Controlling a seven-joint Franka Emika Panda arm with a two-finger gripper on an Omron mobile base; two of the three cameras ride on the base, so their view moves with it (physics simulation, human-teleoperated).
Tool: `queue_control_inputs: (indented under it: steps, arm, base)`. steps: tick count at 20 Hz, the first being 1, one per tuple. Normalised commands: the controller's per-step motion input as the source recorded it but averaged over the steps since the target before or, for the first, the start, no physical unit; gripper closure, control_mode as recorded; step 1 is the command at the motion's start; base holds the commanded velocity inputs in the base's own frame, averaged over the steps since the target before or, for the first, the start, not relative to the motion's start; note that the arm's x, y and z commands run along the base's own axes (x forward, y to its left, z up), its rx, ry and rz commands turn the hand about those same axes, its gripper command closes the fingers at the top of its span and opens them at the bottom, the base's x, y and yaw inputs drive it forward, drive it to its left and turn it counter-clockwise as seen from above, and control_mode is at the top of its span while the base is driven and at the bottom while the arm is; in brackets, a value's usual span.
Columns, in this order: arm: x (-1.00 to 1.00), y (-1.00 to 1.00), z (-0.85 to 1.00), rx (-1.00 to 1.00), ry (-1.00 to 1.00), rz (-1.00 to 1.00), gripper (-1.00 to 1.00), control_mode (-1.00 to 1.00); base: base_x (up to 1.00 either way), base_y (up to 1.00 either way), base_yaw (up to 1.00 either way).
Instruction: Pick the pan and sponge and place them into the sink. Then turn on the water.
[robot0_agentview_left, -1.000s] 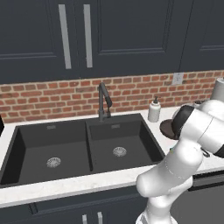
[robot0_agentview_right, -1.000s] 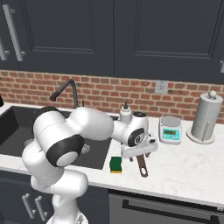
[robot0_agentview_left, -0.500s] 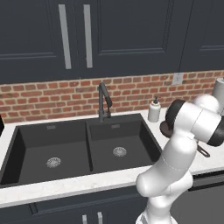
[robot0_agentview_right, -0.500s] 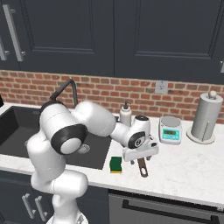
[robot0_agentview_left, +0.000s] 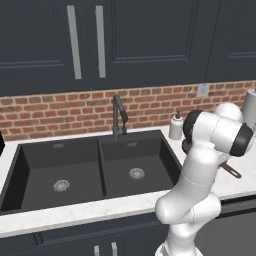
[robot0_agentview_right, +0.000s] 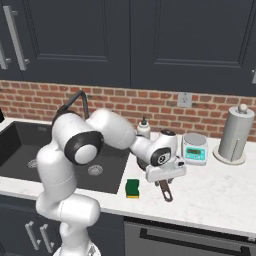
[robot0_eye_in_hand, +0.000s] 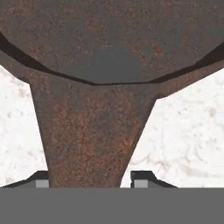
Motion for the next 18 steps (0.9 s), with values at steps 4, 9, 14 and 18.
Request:
queue_control_inputs:
  steps: [4, 9, 14, 18]
  arm:
    - [-0.12, 0.13, -0.41, 0.0, 0.02, -0.12, 1.0, -1.0]
    - [-0.36, 0.22, -0.22, 0.02, -0.04, -0.21, 1.0, -1.0]
    - [-0.54, 0.0, 0.16, 0.12, -0.15, -0.32, 1.0, -1.0]
    - [-0.52, 0.0, 0.7, 0.05, -0.16, -0.27, 1.0, -1.0]
  base:
    - [0.0, 0.0, 0.0]
    - [0.0, 0.0, 0.0]
    - [0.0, 0.0, 0.0]
    - [0.0, 0.0, 0.0]
